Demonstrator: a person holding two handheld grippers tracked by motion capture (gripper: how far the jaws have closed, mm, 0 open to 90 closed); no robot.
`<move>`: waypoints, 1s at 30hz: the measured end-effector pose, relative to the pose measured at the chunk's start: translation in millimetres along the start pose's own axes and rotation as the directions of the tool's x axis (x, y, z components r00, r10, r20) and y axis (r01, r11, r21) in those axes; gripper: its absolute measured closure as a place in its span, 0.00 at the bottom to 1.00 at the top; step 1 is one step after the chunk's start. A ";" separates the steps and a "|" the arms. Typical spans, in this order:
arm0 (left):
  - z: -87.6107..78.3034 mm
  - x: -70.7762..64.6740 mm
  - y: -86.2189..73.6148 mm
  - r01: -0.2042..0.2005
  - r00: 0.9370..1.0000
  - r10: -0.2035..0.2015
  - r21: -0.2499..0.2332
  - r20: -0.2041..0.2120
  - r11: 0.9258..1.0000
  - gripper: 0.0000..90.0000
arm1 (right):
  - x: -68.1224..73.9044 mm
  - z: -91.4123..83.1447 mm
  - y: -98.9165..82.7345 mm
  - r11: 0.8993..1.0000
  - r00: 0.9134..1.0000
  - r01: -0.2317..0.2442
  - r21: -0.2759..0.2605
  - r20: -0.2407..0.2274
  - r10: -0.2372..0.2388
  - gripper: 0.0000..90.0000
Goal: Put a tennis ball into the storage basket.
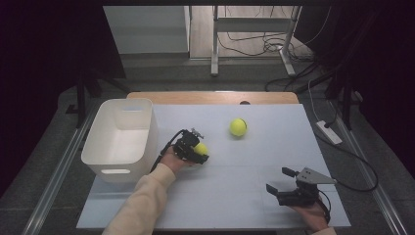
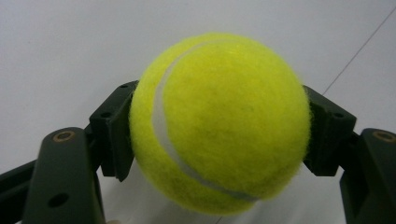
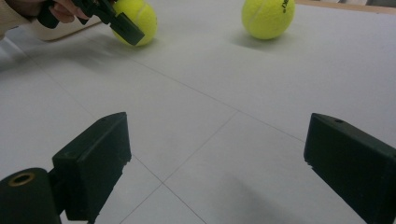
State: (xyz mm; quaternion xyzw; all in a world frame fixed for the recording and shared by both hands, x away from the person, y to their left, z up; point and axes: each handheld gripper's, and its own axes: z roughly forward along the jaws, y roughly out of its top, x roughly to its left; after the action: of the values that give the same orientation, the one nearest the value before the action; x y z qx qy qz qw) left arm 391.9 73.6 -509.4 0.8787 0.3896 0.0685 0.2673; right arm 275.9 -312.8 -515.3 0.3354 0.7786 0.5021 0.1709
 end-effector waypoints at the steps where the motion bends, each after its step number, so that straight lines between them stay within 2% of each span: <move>1: -3.4 0.2 0.0 0.003 1.000 -0.003 -0.017 0.001 1.000 0.30 | 0.0 -0.1 -0.1 1.000 1.000 -0.001 -0.001 0.001 0.001 0.08; 15: -28.6 -2.0 -3.1 -0.017 1.000 0.016 -0.107 -0.011 0.994 0.30 | 0.1 -1.2 -0.2 1.000 1.000 -0.004 -0.008 0.003 0.004 0.08; 30: -55.5 -7.5 -6.9 -0.021 1.000 0.021 -0.212 0.001 0.977 0.30 | -0.7 0.4 0.1 1.000 1.000 -0.003 -0.006 0.009 0.003 0.08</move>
State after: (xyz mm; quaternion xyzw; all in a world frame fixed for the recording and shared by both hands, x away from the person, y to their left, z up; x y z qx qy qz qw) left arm 364.1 95.1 -465.4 0.8493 0.3703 0.1110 0.3595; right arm 276.7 -313.0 -515.4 0.3381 0.7759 0.5031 0.1746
